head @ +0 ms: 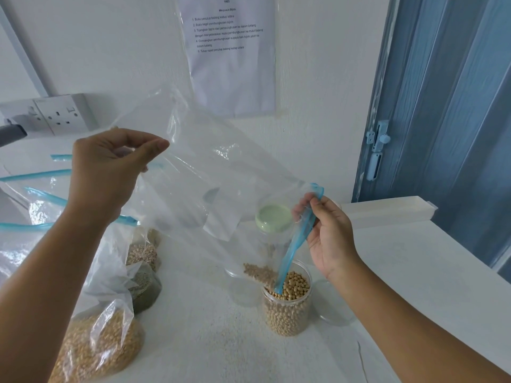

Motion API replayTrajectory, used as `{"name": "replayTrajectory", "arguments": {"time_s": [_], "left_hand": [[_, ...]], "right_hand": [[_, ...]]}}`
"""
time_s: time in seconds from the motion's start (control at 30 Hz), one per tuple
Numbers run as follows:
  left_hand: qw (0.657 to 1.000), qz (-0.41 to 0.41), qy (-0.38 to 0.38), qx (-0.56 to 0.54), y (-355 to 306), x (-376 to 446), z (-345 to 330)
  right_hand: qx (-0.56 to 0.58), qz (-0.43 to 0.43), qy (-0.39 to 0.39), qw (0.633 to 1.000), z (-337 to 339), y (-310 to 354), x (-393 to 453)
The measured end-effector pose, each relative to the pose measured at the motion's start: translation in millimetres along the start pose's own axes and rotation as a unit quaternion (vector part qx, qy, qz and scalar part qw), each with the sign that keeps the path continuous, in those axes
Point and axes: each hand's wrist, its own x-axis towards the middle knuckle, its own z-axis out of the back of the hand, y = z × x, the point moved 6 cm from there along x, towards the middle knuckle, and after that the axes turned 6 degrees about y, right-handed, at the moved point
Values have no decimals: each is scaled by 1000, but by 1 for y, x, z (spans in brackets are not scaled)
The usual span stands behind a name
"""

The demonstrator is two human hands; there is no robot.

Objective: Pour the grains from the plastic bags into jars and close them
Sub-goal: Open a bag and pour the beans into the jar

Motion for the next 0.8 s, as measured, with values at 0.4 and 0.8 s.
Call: {"name": "replayTrajectory", "arguments": {"time_s": [0.4, 0.8], "left_hand": [[1000, -5, -13, 4, -5, 1, 2], [999, -26, 1, 27, -12, 1, -9]], "right_hand": [[3, 0, 6, 1000, -1, -1, -2], [20, -9, -15, 1000, 10, -6, -3]]}}
